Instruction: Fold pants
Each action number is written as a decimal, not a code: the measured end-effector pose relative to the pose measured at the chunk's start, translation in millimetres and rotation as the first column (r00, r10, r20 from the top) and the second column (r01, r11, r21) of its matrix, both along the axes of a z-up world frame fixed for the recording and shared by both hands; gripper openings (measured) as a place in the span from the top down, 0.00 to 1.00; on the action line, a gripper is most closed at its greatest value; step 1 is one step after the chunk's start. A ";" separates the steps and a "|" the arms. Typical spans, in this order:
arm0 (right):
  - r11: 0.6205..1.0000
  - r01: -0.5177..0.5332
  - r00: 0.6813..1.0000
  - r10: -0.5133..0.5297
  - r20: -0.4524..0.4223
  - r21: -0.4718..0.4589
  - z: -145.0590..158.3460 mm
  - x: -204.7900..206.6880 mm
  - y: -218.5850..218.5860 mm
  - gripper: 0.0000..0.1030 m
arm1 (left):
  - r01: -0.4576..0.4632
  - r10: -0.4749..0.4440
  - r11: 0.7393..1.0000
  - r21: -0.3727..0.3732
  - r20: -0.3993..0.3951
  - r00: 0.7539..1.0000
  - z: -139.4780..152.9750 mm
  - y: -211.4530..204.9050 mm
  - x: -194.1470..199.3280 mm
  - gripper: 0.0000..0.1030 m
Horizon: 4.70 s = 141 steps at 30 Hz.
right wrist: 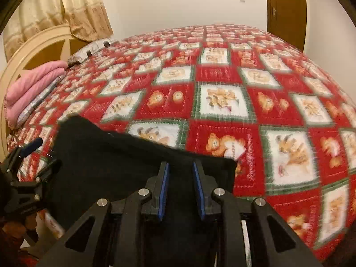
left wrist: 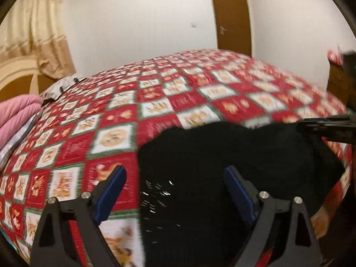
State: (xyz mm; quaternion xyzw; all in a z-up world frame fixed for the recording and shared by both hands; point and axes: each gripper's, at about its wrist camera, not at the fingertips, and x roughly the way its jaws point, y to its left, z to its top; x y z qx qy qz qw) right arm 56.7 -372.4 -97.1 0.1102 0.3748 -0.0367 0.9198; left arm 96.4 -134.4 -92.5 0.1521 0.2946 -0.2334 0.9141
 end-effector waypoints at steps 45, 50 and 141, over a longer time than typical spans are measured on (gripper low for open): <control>0.949 0.245 0.949 -0.276 0.150 0.200 12.5 -97.3 -5.9 0.21 | -0.179 0.175 0.984 0.001 -0.222 0.959 -15.2 31.5 39.0 0.00; 0.921 0.278 0.950 -0.305 0.061 0.274 -10.8 -94.7 -15.9 0.21 | -0.201 0.191 0.979 -0.024 -0.211 0.959 -21.6 31.5 35.0 0.00; 0.977 0.104 0.993 -0.091 0.077 -0.188 19.8 -66.9 92.3 0.71 | -0.036 0.032 0.996 -0.086 -0.043 0.999 25.6 22.1 -4.0 0.80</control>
